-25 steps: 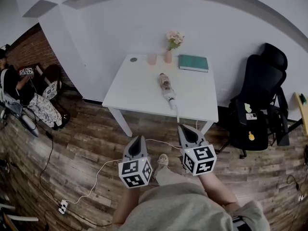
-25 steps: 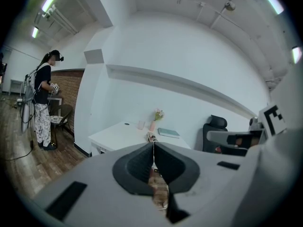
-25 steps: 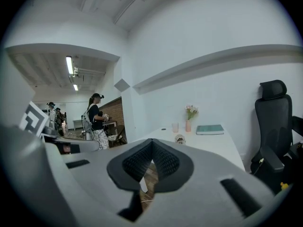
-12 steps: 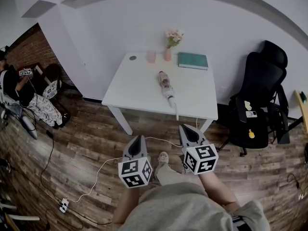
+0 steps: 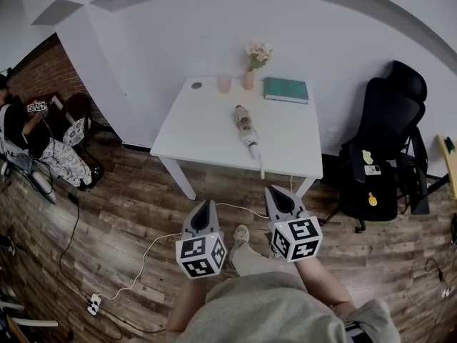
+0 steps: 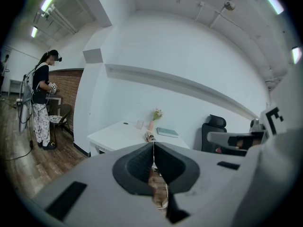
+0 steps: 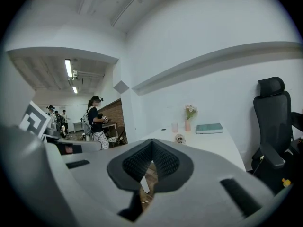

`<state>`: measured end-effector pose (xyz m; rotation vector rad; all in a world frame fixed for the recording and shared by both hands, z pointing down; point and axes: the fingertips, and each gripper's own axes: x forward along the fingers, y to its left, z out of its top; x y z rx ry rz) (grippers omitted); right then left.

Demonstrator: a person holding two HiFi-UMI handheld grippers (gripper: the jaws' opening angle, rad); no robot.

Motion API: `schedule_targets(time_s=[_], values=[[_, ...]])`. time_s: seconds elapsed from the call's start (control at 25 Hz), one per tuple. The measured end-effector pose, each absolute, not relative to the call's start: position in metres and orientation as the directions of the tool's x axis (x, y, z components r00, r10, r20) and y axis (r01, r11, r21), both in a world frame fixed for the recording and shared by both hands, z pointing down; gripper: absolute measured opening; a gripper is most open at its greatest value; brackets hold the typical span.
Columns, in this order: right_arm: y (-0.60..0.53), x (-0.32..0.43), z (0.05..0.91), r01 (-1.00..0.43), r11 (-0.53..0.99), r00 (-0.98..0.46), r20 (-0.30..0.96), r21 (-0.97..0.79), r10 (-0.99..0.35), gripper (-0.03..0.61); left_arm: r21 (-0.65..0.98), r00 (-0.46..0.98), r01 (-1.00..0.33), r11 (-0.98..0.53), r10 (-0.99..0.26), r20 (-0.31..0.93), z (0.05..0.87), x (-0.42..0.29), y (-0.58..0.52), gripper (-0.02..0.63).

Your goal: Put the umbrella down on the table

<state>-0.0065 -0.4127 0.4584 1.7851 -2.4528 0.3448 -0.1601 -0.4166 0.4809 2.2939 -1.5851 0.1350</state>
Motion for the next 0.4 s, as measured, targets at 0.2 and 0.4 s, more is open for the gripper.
schedule_targets(time_s=[0.2, 0.4], values=[[-0.413, -0.0068, 0.4606, -0.949, 0.289, -0.311, 0.206, -0.129, -0.928, 0.0, 0.231, 0.369, -0.922, -0.311, -0.887, 0.279, 0.4836, -0.1618, -0.4171, 0.008], [-0.4166, -0.0046, 0.4592, -0.951, 0.288, -0.307, 0.206, -0.115, -0.929, 0.0, 0.238, 0.373, -0.92, -0.312, -0.883, 0.284, 0.4833, -0.1593, -0.4213, 0.008]])
